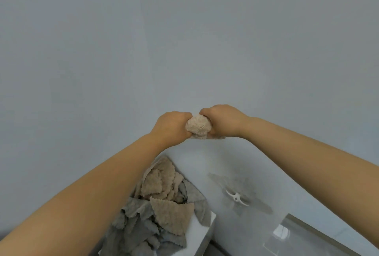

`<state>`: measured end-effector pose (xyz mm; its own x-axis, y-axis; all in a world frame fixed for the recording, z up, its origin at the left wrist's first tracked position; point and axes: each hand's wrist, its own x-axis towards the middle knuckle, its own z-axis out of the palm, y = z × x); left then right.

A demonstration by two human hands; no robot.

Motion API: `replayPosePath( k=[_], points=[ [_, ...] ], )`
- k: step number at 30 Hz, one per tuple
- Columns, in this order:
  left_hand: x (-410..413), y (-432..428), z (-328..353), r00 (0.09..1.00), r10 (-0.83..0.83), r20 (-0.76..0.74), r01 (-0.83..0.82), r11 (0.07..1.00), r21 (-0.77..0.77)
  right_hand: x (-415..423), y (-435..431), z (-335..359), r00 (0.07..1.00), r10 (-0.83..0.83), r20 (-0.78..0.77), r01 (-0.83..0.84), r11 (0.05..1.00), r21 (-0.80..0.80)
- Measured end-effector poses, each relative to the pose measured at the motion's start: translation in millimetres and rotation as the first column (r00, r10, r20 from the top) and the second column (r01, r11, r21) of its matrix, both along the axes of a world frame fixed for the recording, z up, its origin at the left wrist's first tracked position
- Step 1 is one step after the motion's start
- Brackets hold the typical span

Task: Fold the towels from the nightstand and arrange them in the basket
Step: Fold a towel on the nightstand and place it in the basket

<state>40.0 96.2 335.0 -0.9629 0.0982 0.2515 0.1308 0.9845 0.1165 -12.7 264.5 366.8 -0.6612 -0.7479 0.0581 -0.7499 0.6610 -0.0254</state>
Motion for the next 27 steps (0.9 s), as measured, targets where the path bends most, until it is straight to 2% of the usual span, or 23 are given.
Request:
replayPosePath(
  k=[3, 9, 18, 21, 27],
  points=[
    [-2.2, 19.7, -11.1, 0.997, -0.056, -0.046, 0.055, 0.998, -0.023, 10.0, 21.4, -9.5, 0.996, -0.085, -0.022, 0.085, 0.996, -0.003],
    [-1.6, 69.6, -28.0, 0.974, -0.194, -0.113, 0.192, 0.981, -0.029, 25.3, 84.1, -20.1, 0.955, -0.264, 0.132, 0.275, 0.958, -0.074],
    [11.6, 157.5, -30.1, 0.912, -0.372, -0.174, 0.355, 0.927, -0.12, 61.0, 179.8, -19.1, 0.841, -0.493, 0.222, 0.485, 0.87, 0.095],
    [12.1, 189.1, -32.4, 0.816, -0.509, -0.273, 0.479, 0.861, -0.173, 73.3, 211.9, -21.9, 0.787, -0.565, 0.248, 0.555, 0.824, 0.116],
    [21.6, 256.2, -31.3, 0.623, -0.741, -0.25, 0.662, 0.67, -0.337, 87.9, 274.9, -33.1, 0.696, -0.698, 0.168, 0.678, 0.716, 0.165]
  ],
)
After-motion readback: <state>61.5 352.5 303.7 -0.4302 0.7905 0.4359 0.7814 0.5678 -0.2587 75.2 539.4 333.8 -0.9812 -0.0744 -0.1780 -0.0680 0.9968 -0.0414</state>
